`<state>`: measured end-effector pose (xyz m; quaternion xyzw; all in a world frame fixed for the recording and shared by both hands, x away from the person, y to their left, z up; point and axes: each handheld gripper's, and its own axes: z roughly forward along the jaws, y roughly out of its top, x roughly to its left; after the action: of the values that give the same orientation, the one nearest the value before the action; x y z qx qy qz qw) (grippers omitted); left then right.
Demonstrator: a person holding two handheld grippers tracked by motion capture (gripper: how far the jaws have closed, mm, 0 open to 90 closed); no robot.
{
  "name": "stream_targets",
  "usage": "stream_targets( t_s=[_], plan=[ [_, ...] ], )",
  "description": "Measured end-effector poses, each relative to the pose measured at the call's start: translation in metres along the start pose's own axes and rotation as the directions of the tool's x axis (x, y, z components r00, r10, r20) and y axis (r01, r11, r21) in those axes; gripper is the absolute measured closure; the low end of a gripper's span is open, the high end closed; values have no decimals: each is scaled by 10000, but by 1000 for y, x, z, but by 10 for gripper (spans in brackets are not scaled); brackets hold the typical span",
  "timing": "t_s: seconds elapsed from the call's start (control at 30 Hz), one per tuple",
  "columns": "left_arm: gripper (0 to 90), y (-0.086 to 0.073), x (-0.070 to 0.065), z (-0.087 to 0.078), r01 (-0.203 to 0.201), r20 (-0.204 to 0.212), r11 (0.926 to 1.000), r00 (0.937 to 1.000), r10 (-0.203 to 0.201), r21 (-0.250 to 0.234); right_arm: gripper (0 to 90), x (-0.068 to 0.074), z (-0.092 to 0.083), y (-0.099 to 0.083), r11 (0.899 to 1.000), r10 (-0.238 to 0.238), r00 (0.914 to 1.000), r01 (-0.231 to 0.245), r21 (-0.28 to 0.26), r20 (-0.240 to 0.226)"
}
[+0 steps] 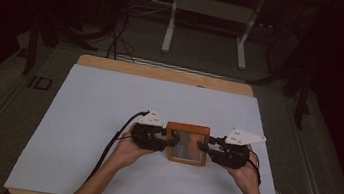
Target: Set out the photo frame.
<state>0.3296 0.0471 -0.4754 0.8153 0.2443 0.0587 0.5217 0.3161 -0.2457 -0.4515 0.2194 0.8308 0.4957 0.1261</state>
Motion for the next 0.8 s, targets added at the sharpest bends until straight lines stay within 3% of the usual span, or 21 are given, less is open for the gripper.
stream_targets(
  t_s=[0.33,0.8],
  plan=[
    [587,1,-1,0,156,20,9999,9999,-156,-45,622,-3,0,-2,9998,214,9997,-215,-28,-110],
    [586,0,-1,-12,438,-296,9990,9986,-436,64,607,1,9,4,9989,474,9988,-473,52,-148]
  ],
)
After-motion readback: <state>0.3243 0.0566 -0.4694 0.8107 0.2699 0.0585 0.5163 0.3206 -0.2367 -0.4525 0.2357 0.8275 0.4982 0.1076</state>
